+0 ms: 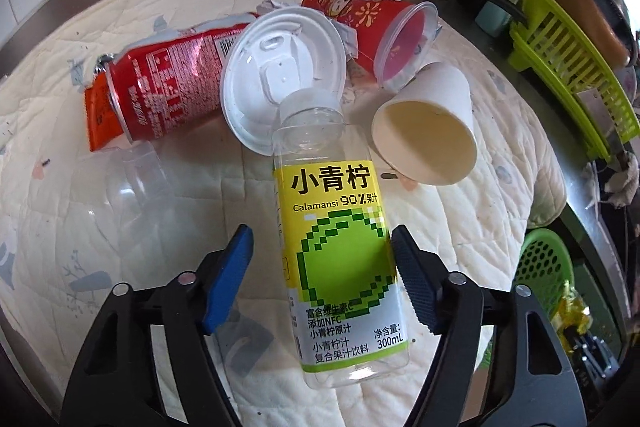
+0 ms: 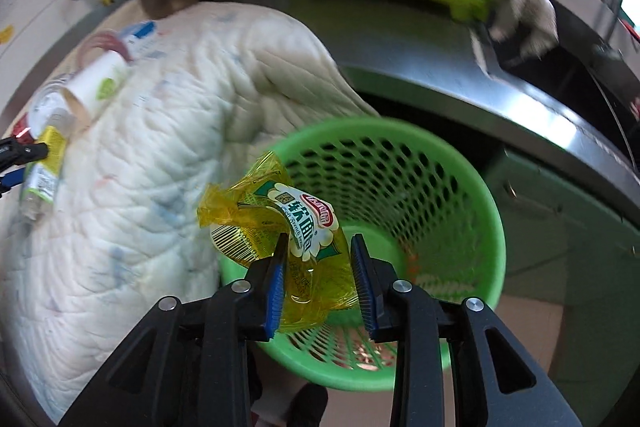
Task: Collect trash
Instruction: 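Drop the pouch into the green basket while the left tool grasps the lime bottle, then carry the lime juice bottle over the green basket and open the left tool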
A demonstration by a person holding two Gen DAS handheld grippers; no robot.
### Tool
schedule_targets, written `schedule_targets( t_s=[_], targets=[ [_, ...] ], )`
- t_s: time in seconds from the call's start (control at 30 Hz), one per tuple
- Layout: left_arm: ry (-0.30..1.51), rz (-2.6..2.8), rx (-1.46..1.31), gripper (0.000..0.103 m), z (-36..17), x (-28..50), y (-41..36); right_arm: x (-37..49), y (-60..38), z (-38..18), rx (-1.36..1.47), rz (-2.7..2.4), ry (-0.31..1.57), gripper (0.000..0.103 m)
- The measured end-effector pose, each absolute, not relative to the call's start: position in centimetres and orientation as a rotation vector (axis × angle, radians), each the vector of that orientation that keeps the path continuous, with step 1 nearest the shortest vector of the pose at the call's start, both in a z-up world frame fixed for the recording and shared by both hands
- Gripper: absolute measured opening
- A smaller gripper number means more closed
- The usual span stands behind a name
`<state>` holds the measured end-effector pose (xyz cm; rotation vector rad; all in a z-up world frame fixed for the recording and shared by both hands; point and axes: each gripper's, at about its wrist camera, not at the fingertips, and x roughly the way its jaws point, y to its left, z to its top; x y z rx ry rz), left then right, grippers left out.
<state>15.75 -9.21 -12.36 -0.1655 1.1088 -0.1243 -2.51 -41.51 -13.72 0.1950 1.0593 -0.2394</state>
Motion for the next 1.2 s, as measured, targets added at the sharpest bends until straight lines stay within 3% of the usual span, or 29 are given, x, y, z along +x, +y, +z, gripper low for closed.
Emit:
schedule_targets(
  t_s=[0.07,0.53,0.93,1.2],
  targets=[
    [1.112,-0.145,-0.183,0.058,-12.4,15.8,-9.3,-2.8,-42.2,-14.3,0.203,-0.257,1.07,0.035],
    [1.076,-0.23,-0.152,0.056,-10.5,13.1,-9.1,-3.7,-43.0,-14.8,0.231,-0.31,1.074,0.066],
    [1.014,-0.398,-0.088,0.054,-6.3,8.2,-11.5,-4.7,-43.0,-11.1,0.268,-0.303,0.959,0.07],
    [1.013,-0.636,-0.014,0.054,-4.8,6.7,-18.9,-6.9,-44.1,-8.0,0.263,-0.357,0.872,0.072]
  ],
)
